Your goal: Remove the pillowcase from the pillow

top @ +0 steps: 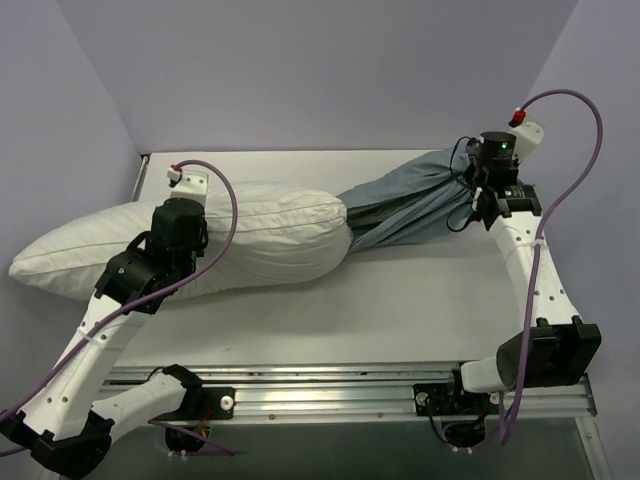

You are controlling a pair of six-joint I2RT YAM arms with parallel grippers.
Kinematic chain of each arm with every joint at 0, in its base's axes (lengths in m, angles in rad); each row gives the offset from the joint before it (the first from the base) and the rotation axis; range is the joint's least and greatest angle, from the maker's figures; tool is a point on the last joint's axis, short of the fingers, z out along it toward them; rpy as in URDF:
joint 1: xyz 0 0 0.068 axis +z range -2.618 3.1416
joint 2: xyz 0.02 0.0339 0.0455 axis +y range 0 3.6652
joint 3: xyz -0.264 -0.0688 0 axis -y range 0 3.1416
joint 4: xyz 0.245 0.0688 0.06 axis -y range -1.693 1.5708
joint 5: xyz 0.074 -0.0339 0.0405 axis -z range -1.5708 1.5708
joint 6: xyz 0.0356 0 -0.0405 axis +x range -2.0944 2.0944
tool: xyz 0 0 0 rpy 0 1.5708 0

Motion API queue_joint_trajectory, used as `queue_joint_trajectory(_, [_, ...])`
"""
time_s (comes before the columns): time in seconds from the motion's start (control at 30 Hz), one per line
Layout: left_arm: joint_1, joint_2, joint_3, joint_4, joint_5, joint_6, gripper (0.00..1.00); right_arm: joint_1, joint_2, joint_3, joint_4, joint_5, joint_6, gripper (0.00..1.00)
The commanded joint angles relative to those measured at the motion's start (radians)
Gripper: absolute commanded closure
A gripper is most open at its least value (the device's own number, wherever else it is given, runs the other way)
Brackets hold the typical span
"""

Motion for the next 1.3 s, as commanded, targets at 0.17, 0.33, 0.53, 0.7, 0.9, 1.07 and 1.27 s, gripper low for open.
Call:
queue_joint_trajectory(0.17, [0.084,0.105,0.191,0.175,-0.093,0.066,0.98,-0.014,0.184,0.381,0.028,-0.024,-0.047,1.0])
queue_joint_trajectory(0.33, [0.118,0.18,0.38,0.211,-0.069,0.15,0.98,-0.021,0.322,0.683,0.056,-0.031,-0.116,1.0])
queue_joint_trajectory(0.53, [0.169,0.363,0.589,0.355,-0.094,0.281,0.98,-0.021,0.358,0.715,0.322,-0.203,-0.103,1.0])
queue_joint_trajectory(0.7, [0.195,0.502,0.696,0.468,-0.114,0.347,0.98,-0.003,0.324,0.64,0.49,-0.34,-0.084,1.0])
queue_joint_trajectory(0.9, [0.195,0.582,0.711,0.565,-0.154,0.451,0.98,0.055,0.217,0.411,0.534,-0.453,-0.127,1.0])
queue_joint_trajectory(1.07, [0.195,0.527,0.549,0.504,-0.166,0.327,0.98,0.068,0.103,0.136,0.538,-0.396,-0.054,1.0])
queue_joint_trajectory(1.27, [0.195,0.344,0.218,0.391,-0.103,0.094,0.94,0.113,0.045,-0.25,0.378,-0.343,0.159,1.0])
